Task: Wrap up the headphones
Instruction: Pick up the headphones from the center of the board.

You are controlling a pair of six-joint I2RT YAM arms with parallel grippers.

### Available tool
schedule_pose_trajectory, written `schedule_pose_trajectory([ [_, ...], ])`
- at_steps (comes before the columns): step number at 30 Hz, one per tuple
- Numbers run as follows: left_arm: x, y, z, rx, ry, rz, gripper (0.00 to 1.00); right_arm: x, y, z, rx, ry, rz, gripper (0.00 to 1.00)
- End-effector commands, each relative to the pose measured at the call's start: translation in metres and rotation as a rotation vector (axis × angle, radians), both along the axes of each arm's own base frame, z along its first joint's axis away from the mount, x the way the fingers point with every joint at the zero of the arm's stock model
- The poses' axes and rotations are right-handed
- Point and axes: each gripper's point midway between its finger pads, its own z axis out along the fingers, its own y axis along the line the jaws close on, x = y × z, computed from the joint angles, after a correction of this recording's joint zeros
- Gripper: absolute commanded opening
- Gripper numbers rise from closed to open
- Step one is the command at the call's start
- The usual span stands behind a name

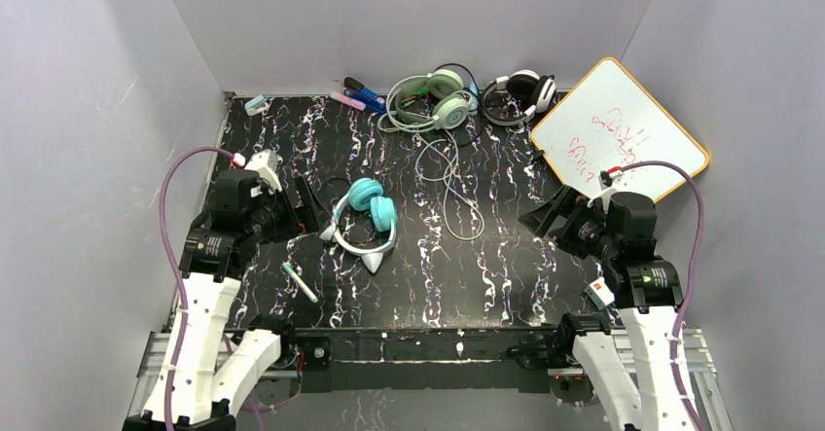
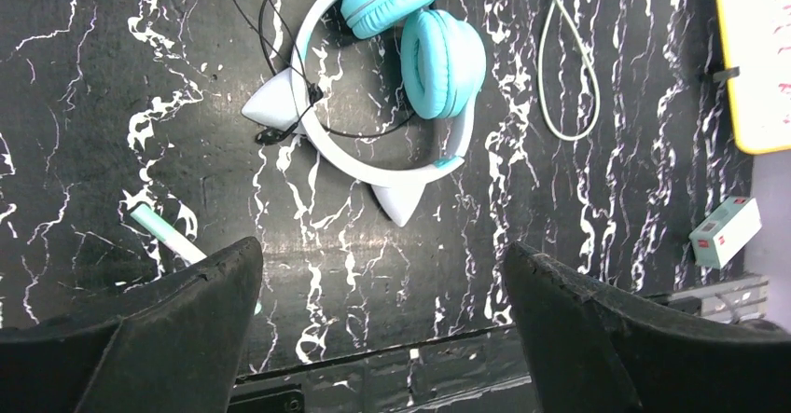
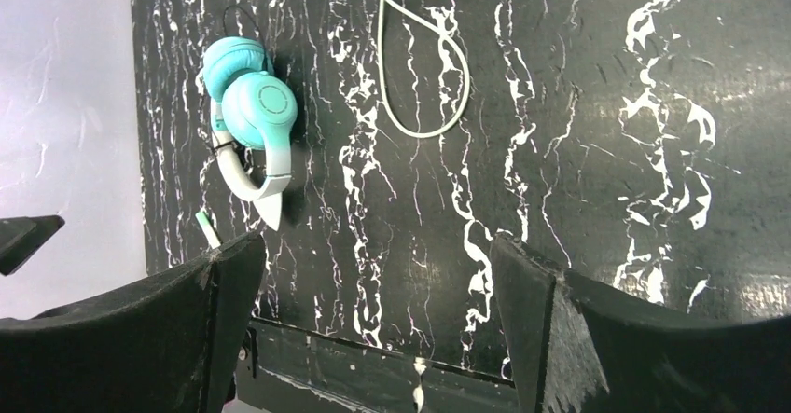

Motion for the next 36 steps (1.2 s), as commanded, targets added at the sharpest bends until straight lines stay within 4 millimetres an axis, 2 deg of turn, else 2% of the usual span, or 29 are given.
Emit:
schedule_pose_trajectory([
  [1,-0.01,0.001,0.002,0.059,0.011,-0.074,0.98,0.0,-0.007,0.012,-0.01,-0.008,-0.052,0.99],
  [6,-0.011,0.026,0.007,0.254,0.013,-0.082,0.98,0.002,0.004,0.005,0.033,0.024,-0.002,0.99],
  [9,-0.009,0.024,0.013,0.272,-0.023,-0.105,0.98,0.005,0.007,0.001,0.049,0.026,0.01,0.99],
  [15,-0.005,0.045,-0.011,0.277,0.095,0.129,0.98,0.01,0.008,-0.011,0.048,0.098,0.011,0.99],
  [18,-0.007,0.041,-0.028,0.221,0.138,0.186,0.99,0.01,0.02,-0.014,0.067,0.085,0.101,0.99],
  [21,-0.008,0.013,-0.043,0.077,0.147,0.123,0.98,0.009,0.027,-0.013,0.086,0.077,0.148,0.99],
  [24,-0.015,-0.003,-0.066,-0.047,0.219,0.149,0.98,0.011,0.025,-0.02,0.065,0.099,0.158,0.99],
  [30,-0.025,-0.009,-0.101,-0.225,0.251,0.332,0.79,0.019,0.027,-0.028,0.064,0.101,0.179,0.99],
  [33,-0.026,-0.008,-0.118,-0.251,0.282,0.385,0.73,0.023,0.028,-0.027,0.057,0.086,0.194,0.99],
  [36,-0.025,-0.005,-0.127,-0.245,0.315,0.436,0.73,0.024,0.025,-0.027,0.02,0.083,0.202,0.99],
])
